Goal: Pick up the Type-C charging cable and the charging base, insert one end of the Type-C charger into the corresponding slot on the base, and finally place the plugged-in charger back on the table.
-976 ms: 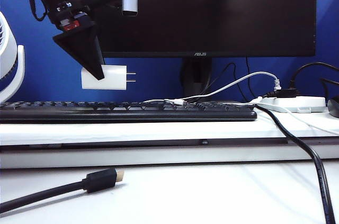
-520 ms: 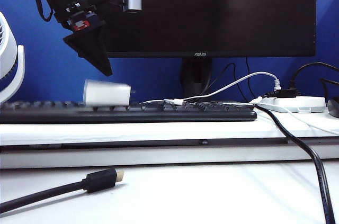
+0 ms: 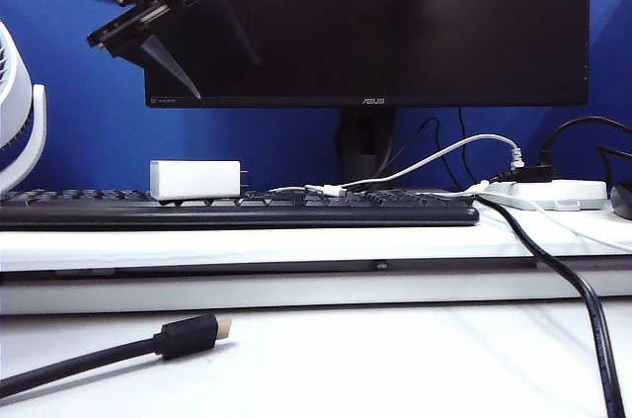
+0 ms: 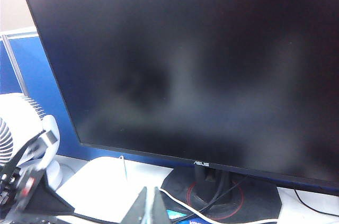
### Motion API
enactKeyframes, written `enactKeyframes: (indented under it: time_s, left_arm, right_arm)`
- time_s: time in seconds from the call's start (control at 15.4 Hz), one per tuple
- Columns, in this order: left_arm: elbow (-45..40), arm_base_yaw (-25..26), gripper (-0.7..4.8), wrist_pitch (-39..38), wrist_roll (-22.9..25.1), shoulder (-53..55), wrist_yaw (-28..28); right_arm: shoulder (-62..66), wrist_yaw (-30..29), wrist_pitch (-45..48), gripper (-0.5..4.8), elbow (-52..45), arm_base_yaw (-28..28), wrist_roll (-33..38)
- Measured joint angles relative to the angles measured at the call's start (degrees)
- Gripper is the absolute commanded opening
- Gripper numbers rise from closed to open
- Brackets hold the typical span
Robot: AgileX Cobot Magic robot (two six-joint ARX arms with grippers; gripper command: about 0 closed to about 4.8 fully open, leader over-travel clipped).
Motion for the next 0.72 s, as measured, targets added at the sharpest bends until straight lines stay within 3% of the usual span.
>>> enactKeyframes:
  time_s: [0.07, 0.2, 0.52, 0.72]
  left_arm:
    - [0.0, 0.0, 4.03, -0.3, -8.2, 0.0, 4.6]
    - [0.0, -0.4, 4.03, -1.9, -14.5, 0.0, 8.2]
    - [0.0, -0.8, 4.04, -17.7, -18.9, 0.0, 3.3]
    - [-0.1, -4.8, 4.04, -19.0, -23.1, 0.0, 2.9]
  right_arm:
    - [0.0, 0.0, 0.0, -0.01, 0.0, 0.0, 0.0]
    - [-0.5, 0.0, 0.1, -0.01, 0.0, 0.0, 0.0]
    - [-0.7, -0.1, 0.0, -0.01, 0.0, 0.0, 0.0]
    - [-0.7, -0.1, 0.0, -0.02, 0.0, 0.0, 0.0]
